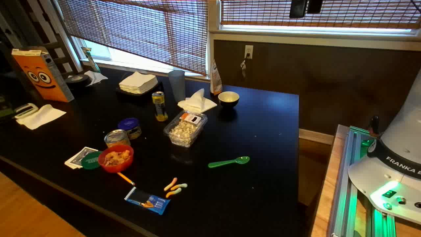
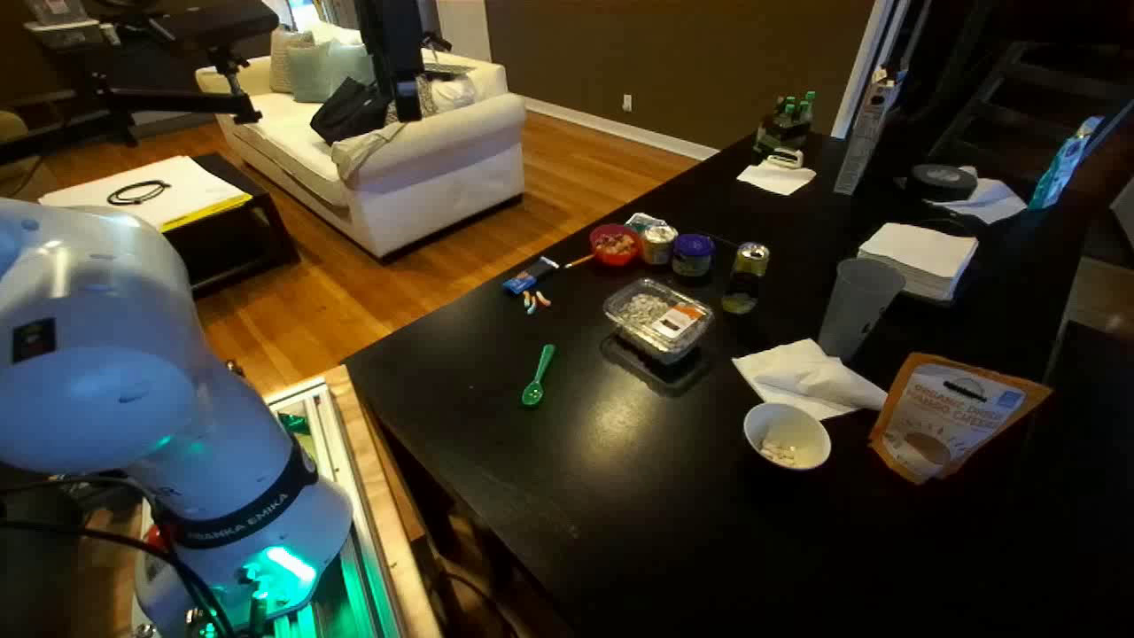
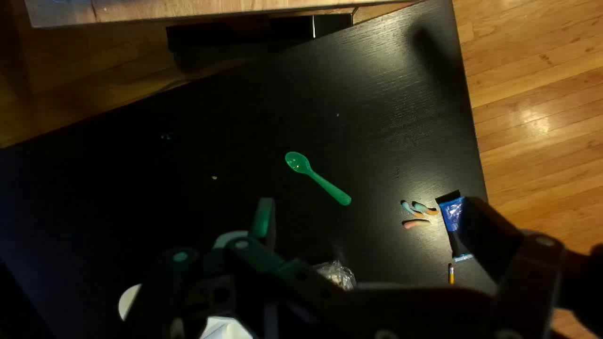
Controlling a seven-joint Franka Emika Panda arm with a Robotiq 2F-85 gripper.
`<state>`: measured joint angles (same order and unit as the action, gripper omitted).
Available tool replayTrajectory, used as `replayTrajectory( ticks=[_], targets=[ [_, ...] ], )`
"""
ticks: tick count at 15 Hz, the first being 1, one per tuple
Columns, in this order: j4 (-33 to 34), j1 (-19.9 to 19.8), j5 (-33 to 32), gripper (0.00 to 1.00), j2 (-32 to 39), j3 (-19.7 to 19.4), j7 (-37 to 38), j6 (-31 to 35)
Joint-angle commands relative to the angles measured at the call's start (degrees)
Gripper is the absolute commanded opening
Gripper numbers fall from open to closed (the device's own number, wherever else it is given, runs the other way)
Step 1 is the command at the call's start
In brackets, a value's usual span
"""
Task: Move the lunchbox to the right
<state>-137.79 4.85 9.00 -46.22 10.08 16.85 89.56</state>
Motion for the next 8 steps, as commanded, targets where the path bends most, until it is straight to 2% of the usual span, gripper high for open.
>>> replayTrajectory(
  ticks=[1,5,8],
  targets=[
    [0.19,-0.71,0.3,1.0,-0.05,0.45,-0.4,-0.2],
    [0.21,-0.72,0.3,1.0,-0.07,0.45,-0.4,-0.2],
    [-1.44,-0.87,-0.5,1.0,2.75,-0.13,-3.75,7.0]
  ],
)
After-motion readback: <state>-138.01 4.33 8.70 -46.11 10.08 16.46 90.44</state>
